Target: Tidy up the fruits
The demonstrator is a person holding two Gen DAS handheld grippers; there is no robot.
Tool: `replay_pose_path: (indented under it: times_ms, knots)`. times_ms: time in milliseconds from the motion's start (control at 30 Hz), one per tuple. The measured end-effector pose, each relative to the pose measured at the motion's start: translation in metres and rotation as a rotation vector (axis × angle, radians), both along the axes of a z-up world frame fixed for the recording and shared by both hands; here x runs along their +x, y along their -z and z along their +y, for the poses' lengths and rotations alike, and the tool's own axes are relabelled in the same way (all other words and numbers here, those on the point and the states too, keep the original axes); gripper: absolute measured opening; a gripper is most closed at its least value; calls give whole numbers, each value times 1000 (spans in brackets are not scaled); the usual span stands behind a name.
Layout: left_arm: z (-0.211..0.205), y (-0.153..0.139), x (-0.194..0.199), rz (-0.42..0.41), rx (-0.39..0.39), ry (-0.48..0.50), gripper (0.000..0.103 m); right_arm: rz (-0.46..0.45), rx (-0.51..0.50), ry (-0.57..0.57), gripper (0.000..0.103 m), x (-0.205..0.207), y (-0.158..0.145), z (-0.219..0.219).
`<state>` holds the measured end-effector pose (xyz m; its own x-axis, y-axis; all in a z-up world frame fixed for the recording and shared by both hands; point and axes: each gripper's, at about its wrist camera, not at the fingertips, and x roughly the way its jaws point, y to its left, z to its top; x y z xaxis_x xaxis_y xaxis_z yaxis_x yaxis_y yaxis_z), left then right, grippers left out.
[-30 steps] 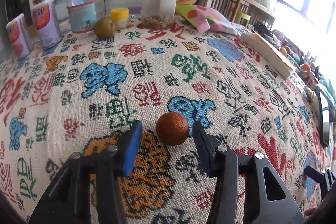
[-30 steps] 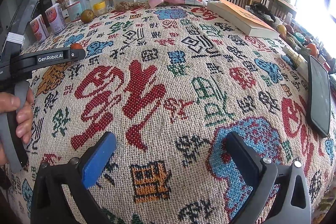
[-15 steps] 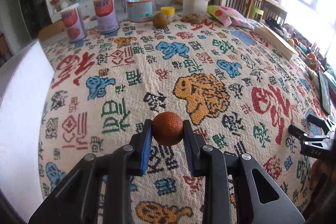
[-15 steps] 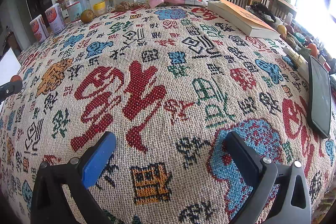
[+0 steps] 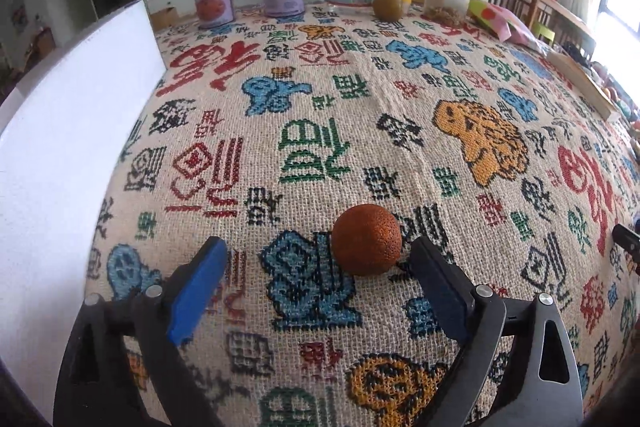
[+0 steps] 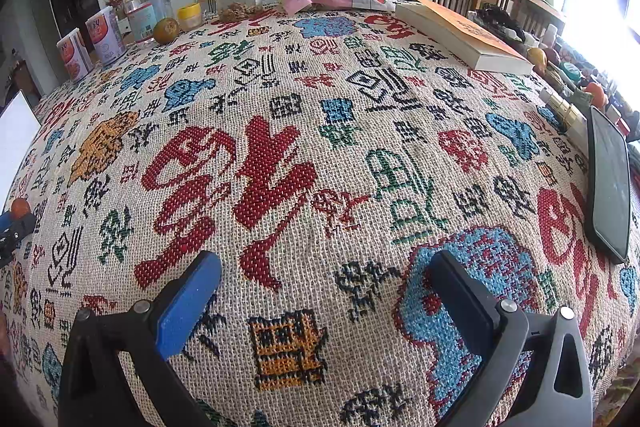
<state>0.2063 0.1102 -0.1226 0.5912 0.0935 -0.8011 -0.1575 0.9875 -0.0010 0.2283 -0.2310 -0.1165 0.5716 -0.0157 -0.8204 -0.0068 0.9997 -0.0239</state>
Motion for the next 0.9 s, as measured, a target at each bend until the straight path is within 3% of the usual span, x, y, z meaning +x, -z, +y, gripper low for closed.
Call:
replay_pose_path:
  times_ms: [900]
  knots:
    - [2, 2, 1, 7, -4, -9, 101, 0, -1, 0, 103, 0, 0, 0]
